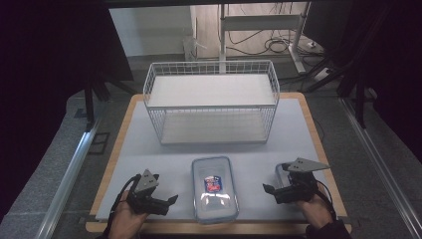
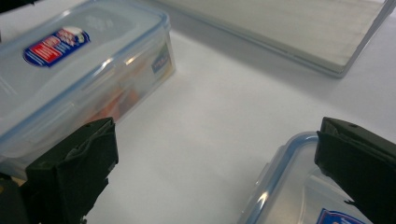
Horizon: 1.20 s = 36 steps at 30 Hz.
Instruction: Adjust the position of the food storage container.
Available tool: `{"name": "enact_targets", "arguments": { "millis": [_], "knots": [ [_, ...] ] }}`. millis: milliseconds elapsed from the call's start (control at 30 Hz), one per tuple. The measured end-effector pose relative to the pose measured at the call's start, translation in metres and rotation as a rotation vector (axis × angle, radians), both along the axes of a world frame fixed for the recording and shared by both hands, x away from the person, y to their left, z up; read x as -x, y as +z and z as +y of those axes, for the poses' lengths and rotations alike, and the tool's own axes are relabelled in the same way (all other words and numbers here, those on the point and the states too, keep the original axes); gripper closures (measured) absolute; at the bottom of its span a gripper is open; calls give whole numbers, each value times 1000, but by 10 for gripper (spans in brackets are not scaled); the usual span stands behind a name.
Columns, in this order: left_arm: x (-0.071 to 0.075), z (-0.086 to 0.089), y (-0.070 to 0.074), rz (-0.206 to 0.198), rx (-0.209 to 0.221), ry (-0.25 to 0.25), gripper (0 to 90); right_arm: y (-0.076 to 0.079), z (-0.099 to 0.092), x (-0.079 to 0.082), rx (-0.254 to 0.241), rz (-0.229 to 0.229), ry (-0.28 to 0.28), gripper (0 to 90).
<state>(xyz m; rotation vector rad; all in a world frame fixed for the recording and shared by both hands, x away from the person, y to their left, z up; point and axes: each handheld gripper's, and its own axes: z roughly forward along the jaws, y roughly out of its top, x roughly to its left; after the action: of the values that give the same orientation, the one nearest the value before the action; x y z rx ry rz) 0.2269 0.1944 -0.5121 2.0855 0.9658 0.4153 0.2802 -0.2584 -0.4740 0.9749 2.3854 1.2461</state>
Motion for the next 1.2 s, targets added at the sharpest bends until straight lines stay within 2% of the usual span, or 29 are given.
{"name": "enact_targets", "arguments": {
  "millis": [33,100,167,433,500,533,567,633,733,767,800,833,867,900,933,967,1000,1067,1133,1167,1200],
  "knots": [
    [-1,0,-1,-3,1,1,46,-3,2,0,22,1,-2,0],
    [-1,0,-3,-7,-26,-2,51,-6,6,0,53,14,8,0],
    [0,-2,-3,-6,-22,-14,51,-7,8,1,75,8,16,0],
    [0,-5,-4,21,-2,-35,50,-6,9,2,75,-3,24,0],
    [0,-5,-2,31,27,-55,42,-6,9,2,70,-3,17,0],
    [0,-5,-2,31,27,-55,38,-6,9,2,70,-3,17,0],
    [1,-5,-1,32,56,-70,38,-6,10,2,72,-6,18,0],
    [1,-6,0,47,75,-89,50,-5,11,3,68,-5,22,0],
    [4,-8,1,52,73,-114,123,-5,13,5,70,0,27,0],
    [5,-10,2,56,70,-133,123,-5,13,5,70,0,27,0],
    [7,-13,3,59,80,-159,210,-4,15,6,60,10,35,0],
    [7,-13,3,59,80,-159,250,-4,15,6,60,10,35,0],
    [8,-16,4,71,97,-190,310,-2,16,9,55,8,27,29],
    [8,-16,4,71,97,-190,347,-2,16,9,55,8,27,29],
    [10,-22,5,76,100,-219,410,0,16,13,62,-16,24,93],
    [10,-22,5,76,100,-219,456,0,16,13,62,-16,24,93],
    [11,-24,5,78,95,-229,456,2,16,15,64,-27,20,130],
    [12,-29,5,86,83,-245,643,6,14,21,48,-34,12,256],
    [12,-31,4,93,87,-253,729,7,14,22,44,-31,14,290],
    [11,-35,3,121,97,-282,765,8,15,26,43,-18,25,364],
    [11,-37,3,117,97,-279,812,8,15,27,41,-12,33,393]
  ]
}}
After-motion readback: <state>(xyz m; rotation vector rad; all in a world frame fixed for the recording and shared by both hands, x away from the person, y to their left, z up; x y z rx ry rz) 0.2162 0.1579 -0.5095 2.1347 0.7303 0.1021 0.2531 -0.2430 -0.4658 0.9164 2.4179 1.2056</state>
